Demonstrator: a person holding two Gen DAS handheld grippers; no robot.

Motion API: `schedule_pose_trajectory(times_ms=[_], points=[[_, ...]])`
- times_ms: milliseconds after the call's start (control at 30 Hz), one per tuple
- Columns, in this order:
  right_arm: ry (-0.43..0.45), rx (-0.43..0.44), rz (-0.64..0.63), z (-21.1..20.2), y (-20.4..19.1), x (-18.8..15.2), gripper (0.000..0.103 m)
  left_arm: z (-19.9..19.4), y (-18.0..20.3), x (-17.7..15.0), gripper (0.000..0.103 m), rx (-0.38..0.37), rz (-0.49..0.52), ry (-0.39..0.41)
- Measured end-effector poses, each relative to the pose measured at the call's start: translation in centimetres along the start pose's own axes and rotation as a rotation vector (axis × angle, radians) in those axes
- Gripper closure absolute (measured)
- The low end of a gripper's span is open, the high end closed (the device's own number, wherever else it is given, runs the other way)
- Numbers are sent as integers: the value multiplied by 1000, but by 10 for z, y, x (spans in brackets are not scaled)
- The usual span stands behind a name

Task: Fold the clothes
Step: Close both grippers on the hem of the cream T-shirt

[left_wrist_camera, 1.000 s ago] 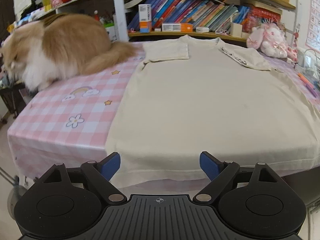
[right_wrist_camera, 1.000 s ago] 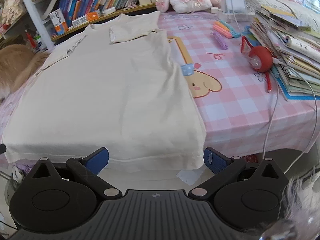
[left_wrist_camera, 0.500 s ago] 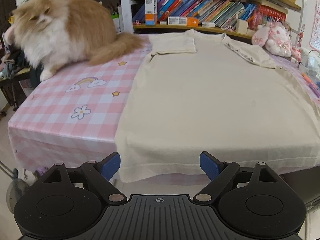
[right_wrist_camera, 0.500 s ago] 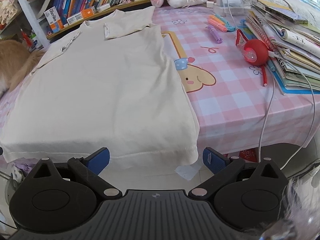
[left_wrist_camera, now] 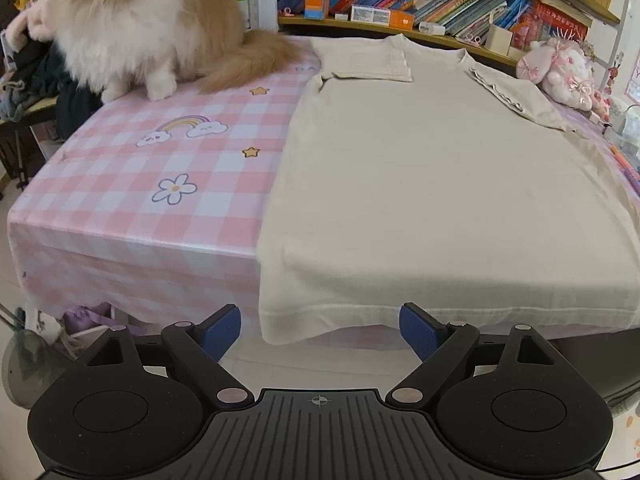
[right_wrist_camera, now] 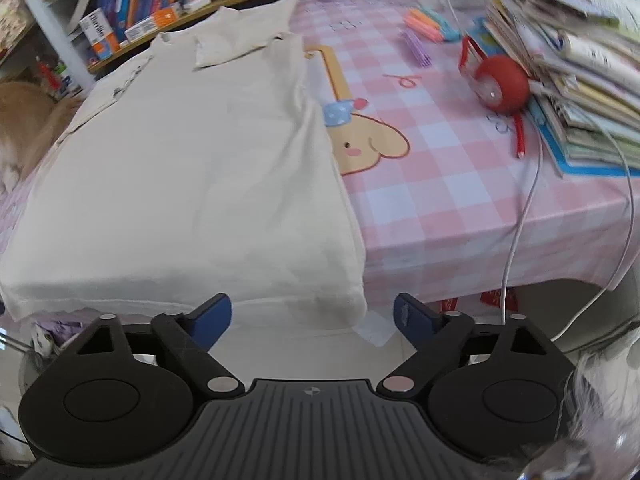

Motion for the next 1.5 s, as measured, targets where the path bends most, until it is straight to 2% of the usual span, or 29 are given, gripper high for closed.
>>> schedule_pose_trajectory(times_ms=[200,400,433,467,533,600,800,1100,1500], points=[[-23,6,64,11,14,7,36,3,-12,2,14,-28,-36,9],[-43,29,76,17,18,14,47,15,-29,4,16,0,-21,-46],[-48,30,69,18,18,14,48,18,-33,4,18,-8,-34,-49],[-53,30,63,19,17,14,51,21,-38,5,26,-18,-50,-51],[-61,31,63,21,17,15,56,29,-46,8,34,-63,-87,-68],[-67,32,63,23,17,18,59,37,-49,10,36,-104,-87,-82],[-108,57,38,29,18,23,60,50,-57,15,41,-186,-72,-108],[-194,146,29,42,29,35,60,70,-72,21,40,-370,-125,-172],[-267,193,-7,57,28,42,58,80,-72,23,40,-396,-100,-212]])
Point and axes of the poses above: each gripper's, at about its wrist camera, not at the fingertips, and z roughly the way its jaws point, y to its right, x to its top, the point moved 1 cm from there along z, roughly the way its jaws point, and after that the axes turned 6 degrees about y, right-handed, at the moved point
